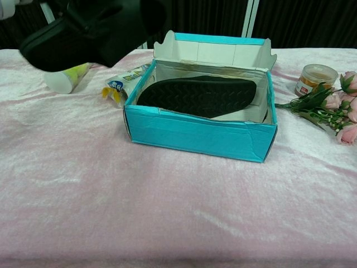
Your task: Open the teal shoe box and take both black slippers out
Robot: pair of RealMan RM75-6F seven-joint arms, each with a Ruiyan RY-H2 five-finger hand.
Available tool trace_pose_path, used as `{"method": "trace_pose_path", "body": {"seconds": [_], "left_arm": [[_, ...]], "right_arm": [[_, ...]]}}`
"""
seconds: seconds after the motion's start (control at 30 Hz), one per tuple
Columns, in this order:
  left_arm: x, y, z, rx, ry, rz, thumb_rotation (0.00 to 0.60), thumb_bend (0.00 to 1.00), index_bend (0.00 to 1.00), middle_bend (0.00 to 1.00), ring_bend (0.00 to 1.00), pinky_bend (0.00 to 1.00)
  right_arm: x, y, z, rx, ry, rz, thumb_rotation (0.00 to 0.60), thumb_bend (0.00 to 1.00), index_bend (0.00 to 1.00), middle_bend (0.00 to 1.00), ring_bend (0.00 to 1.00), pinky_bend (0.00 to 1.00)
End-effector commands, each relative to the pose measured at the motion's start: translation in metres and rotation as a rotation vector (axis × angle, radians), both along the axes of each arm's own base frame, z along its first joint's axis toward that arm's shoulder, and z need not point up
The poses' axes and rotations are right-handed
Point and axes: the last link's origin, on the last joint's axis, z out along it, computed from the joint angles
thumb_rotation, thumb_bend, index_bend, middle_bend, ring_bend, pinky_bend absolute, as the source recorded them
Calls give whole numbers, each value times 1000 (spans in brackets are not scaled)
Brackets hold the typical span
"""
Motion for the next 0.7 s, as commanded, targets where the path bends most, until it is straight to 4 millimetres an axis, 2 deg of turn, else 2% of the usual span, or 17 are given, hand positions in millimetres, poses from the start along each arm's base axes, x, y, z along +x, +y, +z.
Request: {"method": "trace_pose_path", "body": {"seconds": [0.03,0.23,0.3,0.33,0.37,0.47,0.57,0.7], "left_arm": [[-66,10,-15,-9,160,198,600,363,326,466,443,410],[-93,23,-30,41,219,282,600,349,318,458,443,408],[-97,27,-35,47,228,295,600,286,307,451,438,404],[-97,28,-40,47,235,302,600,212,288,438,423,396],[-97,29,-42,46,238,306,600,132,258,413,395,380],[-90,28,-46,47,231,300,600,7,154,301,289,307],[-74,24,-43,44,145,273,600,0,90,227,222,248],[-51,16,-29,32,-12,221,600,0,91,218,213,242]], "right_arm": [[0,-1,-2,6,-3,2,600,0,0,0,0,139],[-1,-1,-2,7,-1,0,600,0,0,0,0,140],[-2,-1,-1,4,0,-3,600,1,0,0,0,139],[-3,0,-1,2,-2,-7,600,0,0,0,0,139],[-3,1,-1,1,-3,-9,600,0,0,0,0,139],[-4,2,0,0,-1,-13,600,0,0,0,0,140],[-5,4,2,-4,1,-19,600,0,0,0,0,140],[-6,5,4,-9,3,-23,600,0,0,0,0,140]]}}
